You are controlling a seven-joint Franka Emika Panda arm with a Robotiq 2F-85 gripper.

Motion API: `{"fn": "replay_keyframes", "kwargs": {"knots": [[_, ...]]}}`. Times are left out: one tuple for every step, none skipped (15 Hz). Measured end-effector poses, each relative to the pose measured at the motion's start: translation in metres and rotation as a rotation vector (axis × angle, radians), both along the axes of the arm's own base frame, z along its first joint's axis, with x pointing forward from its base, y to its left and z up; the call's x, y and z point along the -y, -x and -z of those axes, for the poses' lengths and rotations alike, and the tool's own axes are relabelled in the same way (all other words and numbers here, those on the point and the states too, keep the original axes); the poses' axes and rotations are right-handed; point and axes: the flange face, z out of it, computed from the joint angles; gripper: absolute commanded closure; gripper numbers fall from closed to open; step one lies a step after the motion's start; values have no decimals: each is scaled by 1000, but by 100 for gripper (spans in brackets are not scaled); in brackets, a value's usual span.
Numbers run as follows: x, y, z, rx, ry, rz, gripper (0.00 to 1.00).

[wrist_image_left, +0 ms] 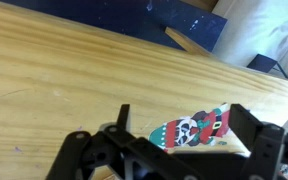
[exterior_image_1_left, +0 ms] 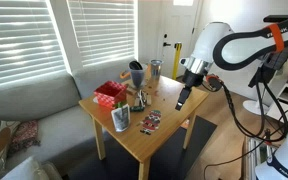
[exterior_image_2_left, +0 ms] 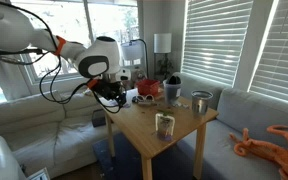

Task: Put the white sunglasses in the red basket

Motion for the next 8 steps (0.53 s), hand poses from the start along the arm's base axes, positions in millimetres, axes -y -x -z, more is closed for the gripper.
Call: {"fn": "replay_keyframes", "kwargs": {"knots": [[0,0,0,0,0,0,0],[0,0,0,0,0,0,0],[0,0,0,0,0,0,0],[0,0,0,0,0,0,0],[0,0,0,0,0,0,0],[1,-1,-1,7,0,6,0],[2,-4,-4,35,-1,32,0],[6,-10,-10,77,-1,74,0]]}}
